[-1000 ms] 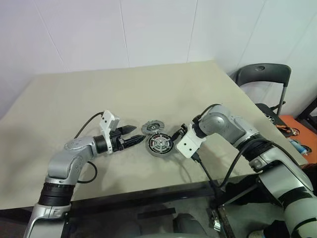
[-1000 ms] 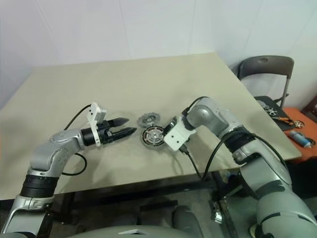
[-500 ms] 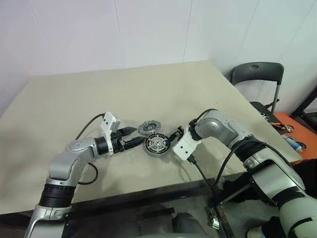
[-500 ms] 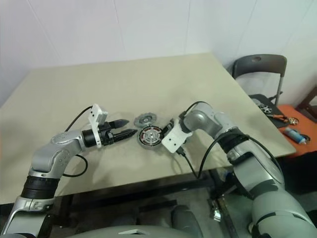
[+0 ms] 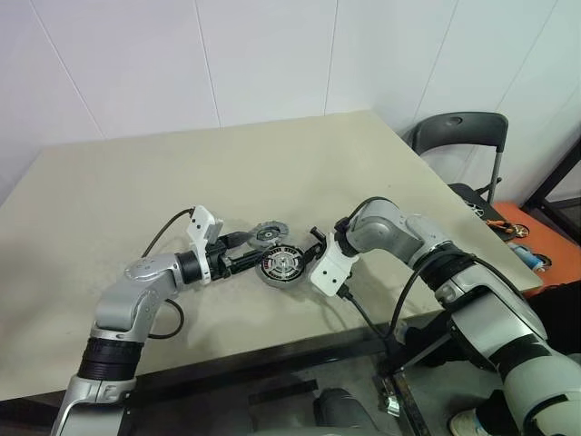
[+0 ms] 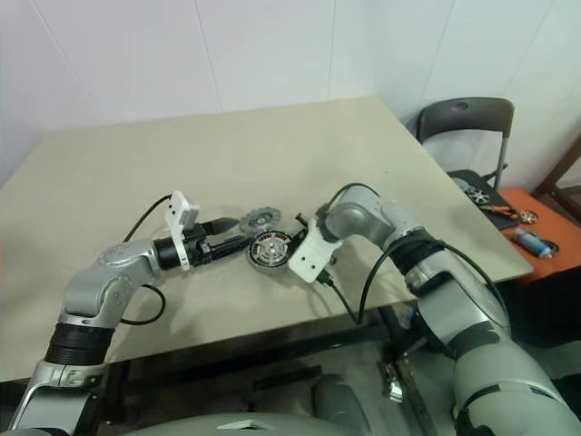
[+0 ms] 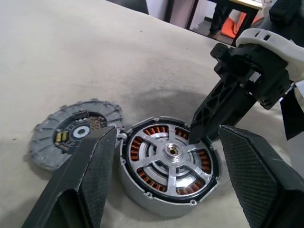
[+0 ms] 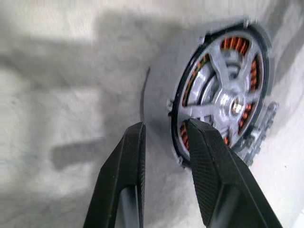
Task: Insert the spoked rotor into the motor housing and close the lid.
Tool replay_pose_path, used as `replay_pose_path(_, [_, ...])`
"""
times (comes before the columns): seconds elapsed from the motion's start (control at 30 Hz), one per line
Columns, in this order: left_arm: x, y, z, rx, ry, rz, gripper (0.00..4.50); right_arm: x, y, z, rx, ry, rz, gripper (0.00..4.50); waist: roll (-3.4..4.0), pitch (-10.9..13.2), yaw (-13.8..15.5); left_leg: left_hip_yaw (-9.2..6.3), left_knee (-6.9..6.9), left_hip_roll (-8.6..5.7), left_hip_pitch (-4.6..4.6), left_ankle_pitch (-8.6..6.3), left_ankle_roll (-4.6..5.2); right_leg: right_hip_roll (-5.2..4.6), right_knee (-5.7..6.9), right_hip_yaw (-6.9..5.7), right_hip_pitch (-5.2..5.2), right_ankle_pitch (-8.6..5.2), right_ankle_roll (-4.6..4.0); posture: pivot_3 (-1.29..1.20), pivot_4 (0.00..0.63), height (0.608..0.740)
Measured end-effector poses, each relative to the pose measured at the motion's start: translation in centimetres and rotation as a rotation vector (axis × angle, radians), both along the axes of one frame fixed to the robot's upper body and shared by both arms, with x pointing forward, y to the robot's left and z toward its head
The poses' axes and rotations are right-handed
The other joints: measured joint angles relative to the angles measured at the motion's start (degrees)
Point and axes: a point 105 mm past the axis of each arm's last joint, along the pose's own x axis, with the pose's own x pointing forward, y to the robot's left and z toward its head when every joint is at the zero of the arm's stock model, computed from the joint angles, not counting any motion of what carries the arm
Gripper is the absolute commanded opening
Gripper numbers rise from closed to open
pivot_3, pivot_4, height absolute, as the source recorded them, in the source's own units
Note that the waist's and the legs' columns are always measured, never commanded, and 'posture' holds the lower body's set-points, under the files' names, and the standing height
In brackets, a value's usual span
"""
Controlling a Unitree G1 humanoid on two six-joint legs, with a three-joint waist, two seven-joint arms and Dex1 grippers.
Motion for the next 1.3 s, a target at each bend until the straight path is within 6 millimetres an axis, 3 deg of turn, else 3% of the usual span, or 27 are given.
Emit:
replay_pose_path(0.1, [0.1,0.1,-0.3,-0.004,0.012,0.006,3.64,-0.3,0.1,0.0,-0.017,0.013,0.011,0.11,-0.01,0.0,0.1,-0.01,0.02,0.00,-0.06,0.00,0.00,-0.01,0.00,0.00,-0.04,0.00,0.00,0.00,0.000,0.740])
replay_pose_path(0.53, [0.3,0.1,-0.8,0.005,0.006,0.010,3.64,-0.5,0.0,0.4,-0.054,0.020,0.001,0.07,-0.01,0.0,0.3,-0.02,0.03,-0.01,-0.13,0.01,-0.02,-0.02,-0.03,-0.01,-0.06,0.01,0.00,0.00,0.000,0.740])
replay_pose_path(0.77, [0.5,-0.3,-1.1,-0.001,0.010,0.003,3.64,-3.1,-3.3,2.1,-0.148,0.401,-0.349,0.07,0.02,0.0,2.0,-0.13,0.11,-0.03,-0.27,0.01,-0.01,-0.04,-0.03,-0.14,-0.12,0.01,0.00,0.00,0.000,0.740])
replay_pose_path(0.9, [0.5,-0.6,-1.7,-0.006,0.022,0.000,3.64,-4.0,-3.5,3.4,-0.101,0.569,-0.519,0.07,0.03,0.0,2.2,-0.12,0.13,-0.02,-0.24,0.00,-0.01,-0.02,0.00,-0.13,-0.12,0.01,0.00,0.00,0.000,0.740])
replay_pose_path(1.03, [0.7,-0.9,-1.8,-0.013,0.024,-0.006,3.64,-4.6,-3.0,3.1,-0.106,0.669,-0.622,0.07,0.03,0.0,2.2,-0.11,0.17,-0.02,-0.27,0.00,-0.01,-0.01,-0.01,-0.14,-0.13,0.01,0.01,0.00,0.000,0.740])
replay_pose_path(1.2, [0.7,-1.5,-2.1,-0.017,0.026,-0.011,3.64,-3.5,0.2,0.2,-0.060,0.764,-0.747,0.07,-0.04,0.0,1.6,-0.11,0.31,-0.02,-0.24,0.01,-0.01,0.01,0.08,-0.14,-0.08,0.05,-0.03,0.00,0.000,0.740])
replay_pose_path(1.3, [0.6,-1.3,-2.2,-0.011,0.027,-0.004,3.64,-2.5,1.1,-0.4,-0.045,0.802,-0.816,0.07,-0.25,-0.1,0.8,-0.10,0.23,0.02,0.66,0.01,-0.02,0.11,0.08,-0.10,0.65,-0.02,-0.07,0.00,0.000,0.740])
